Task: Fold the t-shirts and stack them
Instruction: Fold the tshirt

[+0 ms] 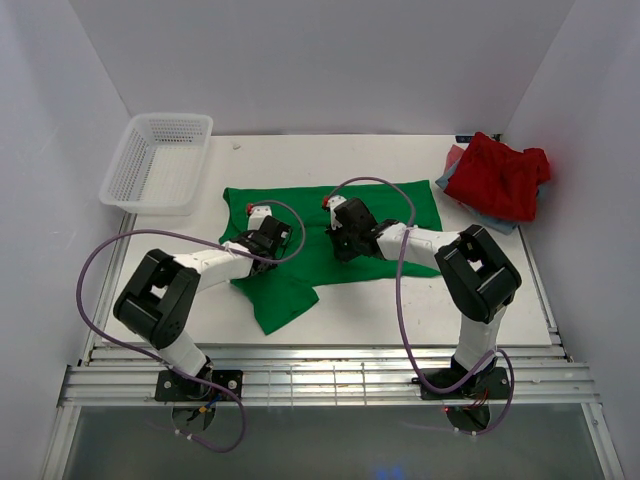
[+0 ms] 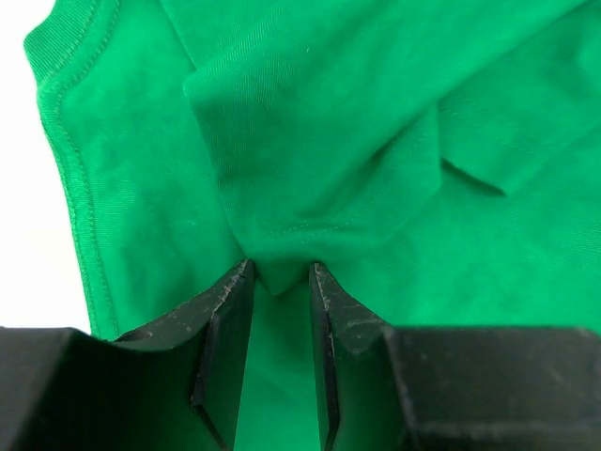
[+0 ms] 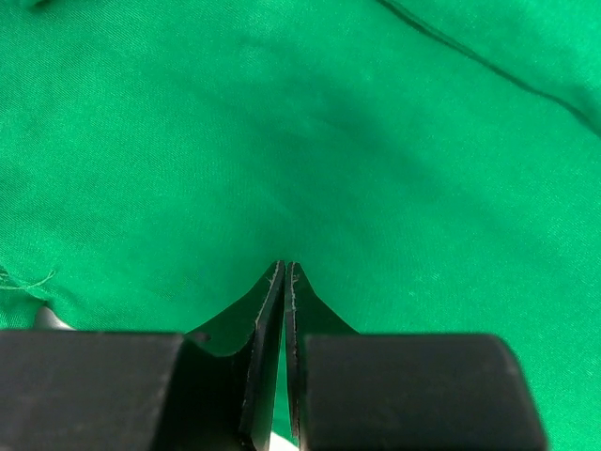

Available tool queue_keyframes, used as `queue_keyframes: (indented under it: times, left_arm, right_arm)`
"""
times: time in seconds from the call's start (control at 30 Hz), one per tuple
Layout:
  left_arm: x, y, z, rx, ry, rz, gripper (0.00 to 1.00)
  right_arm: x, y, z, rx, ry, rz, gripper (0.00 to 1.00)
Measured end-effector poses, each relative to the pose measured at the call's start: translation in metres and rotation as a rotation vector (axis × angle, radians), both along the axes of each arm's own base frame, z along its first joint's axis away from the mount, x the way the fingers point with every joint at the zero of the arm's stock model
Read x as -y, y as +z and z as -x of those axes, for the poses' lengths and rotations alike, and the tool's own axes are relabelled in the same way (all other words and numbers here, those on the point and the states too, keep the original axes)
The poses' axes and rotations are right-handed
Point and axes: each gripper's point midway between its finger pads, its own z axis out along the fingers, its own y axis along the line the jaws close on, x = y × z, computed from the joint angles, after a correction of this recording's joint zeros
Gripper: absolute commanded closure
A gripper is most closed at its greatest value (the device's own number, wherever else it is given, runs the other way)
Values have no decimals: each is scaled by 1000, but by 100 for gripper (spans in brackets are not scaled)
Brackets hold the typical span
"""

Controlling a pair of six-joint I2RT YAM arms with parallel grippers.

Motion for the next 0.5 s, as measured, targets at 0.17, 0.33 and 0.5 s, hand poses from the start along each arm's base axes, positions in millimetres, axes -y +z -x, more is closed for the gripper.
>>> queue_keyframes:
  times: [0.17,0.33,0.5]
  left_arm:
    - [-2,-3,-5,4,11,-24,69]
    - [-6,1,-7,26,32,-40,83]
    - [-13,13,-10,62,48,-54,88]
  right_arm:
    - [1,0,0,1,-2,3,91]
    - [2,-2,0,1,-5,8,91]
    - [7,-6,1,-2,-18,28,92]
